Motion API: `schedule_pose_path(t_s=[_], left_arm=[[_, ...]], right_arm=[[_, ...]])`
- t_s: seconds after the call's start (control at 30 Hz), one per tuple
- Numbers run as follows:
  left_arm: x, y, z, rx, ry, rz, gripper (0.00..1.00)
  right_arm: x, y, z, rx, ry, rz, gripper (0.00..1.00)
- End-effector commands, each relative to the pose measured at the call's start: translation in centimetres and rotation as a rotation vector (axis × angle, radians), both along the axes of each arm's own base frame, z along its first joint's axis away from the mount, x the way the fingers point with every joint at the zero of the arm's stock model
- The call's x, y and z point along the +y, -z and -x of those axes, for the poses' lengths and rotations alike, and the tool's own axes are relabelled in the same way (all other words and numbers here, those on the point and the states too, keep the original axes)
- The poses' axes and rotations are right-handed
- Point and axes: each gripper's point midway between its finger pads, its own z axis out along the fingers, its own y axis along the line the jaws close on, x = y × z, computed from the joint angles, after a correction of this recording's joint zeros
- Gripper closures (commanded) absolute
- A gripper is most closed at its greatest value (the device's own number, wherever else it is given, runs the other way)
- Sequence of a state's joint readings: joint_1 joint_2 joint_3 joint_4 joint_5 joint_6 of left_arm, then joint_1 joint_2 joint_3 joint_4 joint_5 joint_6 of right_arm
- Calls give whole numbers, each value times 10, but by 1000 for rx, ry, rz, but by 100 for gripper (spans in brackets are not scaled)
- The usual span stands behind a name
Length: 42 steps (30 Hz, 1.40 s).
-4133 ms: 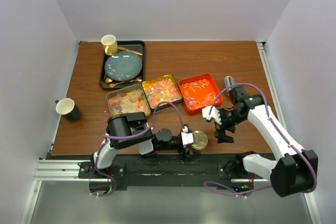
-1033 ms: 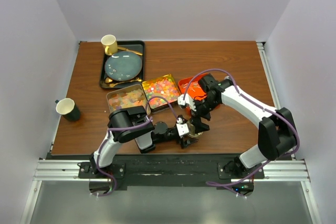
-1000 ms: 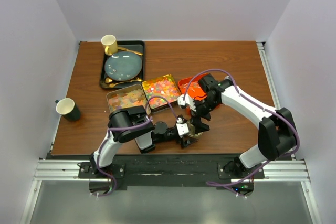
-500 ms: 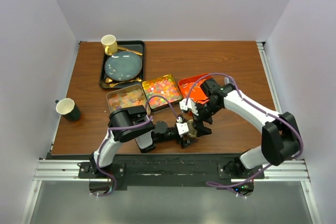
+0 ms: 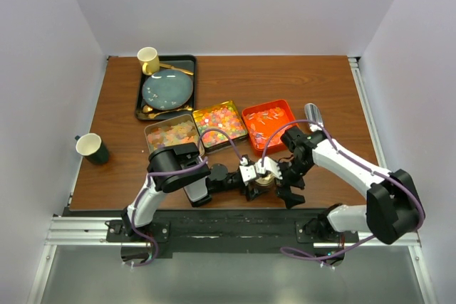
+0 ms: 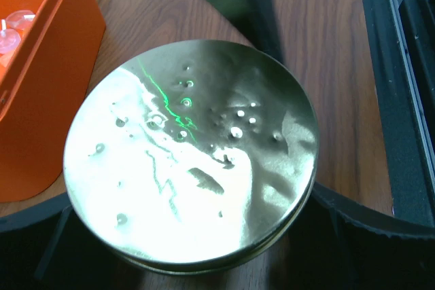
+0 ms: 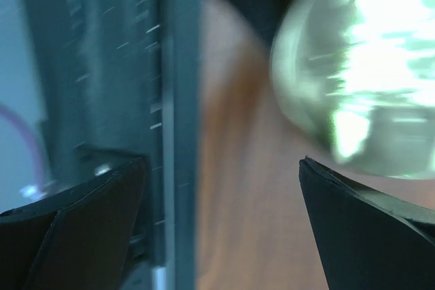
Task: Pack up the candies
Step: Screw the bottle lid onto the packing bottle.
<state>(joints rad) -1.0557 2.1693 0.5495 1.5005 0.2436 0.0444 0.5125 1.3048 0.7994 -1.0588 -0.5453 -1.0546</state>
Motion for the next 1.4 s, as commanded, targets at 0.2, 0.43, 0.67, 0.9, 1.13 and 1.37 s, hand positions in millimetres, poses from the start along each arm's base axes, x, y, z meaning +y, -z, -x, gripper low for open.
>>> schedule_pose_path(t_s=[0.2,0.43,0.67,0.9,1.13,1.37], left_arm=[[43,86,3,46,-20,-311,100],[44,91,0,-4,-32,-346,100],[44,95,-2,-15,-46,-389,100],[41,100,4,10,-15,-397,100],[41,103,4,23,-16,-399,100],[42,105,4,38,-22,-402,100]], right_arm=[[3,-43,-8,-49,74,-37,1],[23,-67,-41,-132,90,-99,1],[47,-68,-70,-148,84,-164,1],[59,-57,-83,-143,66,-178,2],[56,-40,-80,-141,54,-160,4],[57,-37,-79,-147,51,-177,4]])
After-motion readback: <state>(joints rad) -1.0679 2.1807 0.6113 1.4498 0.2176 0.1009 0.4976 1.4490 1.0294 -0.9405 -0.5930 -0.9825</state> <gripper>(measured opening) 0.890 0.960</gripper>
